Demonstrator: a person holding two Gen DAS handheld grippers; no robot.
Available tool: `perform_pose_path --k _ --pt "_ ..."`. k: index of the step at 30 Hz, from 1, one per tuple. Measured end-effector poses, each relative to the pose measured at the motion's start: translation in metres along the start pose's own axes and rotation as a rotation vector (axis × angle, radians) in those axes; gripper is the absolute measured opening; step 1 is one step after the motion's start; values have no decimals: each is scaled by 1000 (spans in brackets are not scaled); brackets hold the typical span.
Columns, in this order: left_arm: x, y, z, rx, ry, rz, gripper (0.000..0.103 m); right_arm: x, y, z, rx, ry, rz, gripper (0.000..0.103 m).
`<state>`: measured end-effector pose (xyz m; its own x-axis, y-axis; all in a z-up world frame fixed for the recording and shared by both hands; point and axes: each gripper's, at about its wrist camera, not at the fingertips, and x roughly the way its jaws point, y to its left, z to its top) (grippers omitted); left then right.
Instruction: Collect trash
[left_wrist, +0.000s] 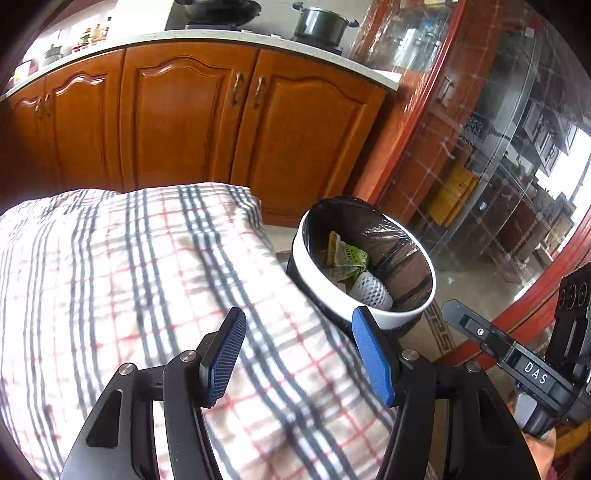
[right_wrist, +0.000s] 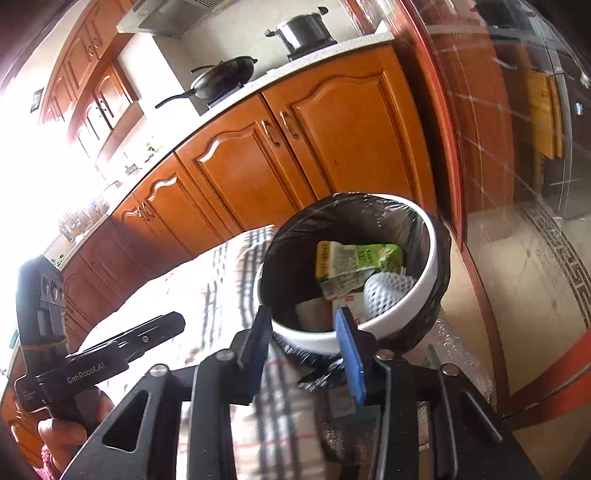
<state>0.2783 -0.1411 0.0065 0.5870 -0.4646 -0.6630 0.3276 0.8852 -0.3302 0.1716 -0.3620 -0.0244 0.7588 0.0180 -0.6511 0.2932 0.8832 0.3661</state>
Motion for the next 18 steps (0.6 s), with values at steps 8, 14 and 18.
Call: perform_pose_path --k 8,14,18 --pt "-51 16 -42 -35 -89 16 64 -28 25 -31 -17 -94 -35 75" --pt "-90 12 -74 9 -221 79 91 -52 46 -53 -101 -237 -95 93" --pt "-112 9 -97 34 -314 150 102 -71 63 -74 -196 -390 -165 103"
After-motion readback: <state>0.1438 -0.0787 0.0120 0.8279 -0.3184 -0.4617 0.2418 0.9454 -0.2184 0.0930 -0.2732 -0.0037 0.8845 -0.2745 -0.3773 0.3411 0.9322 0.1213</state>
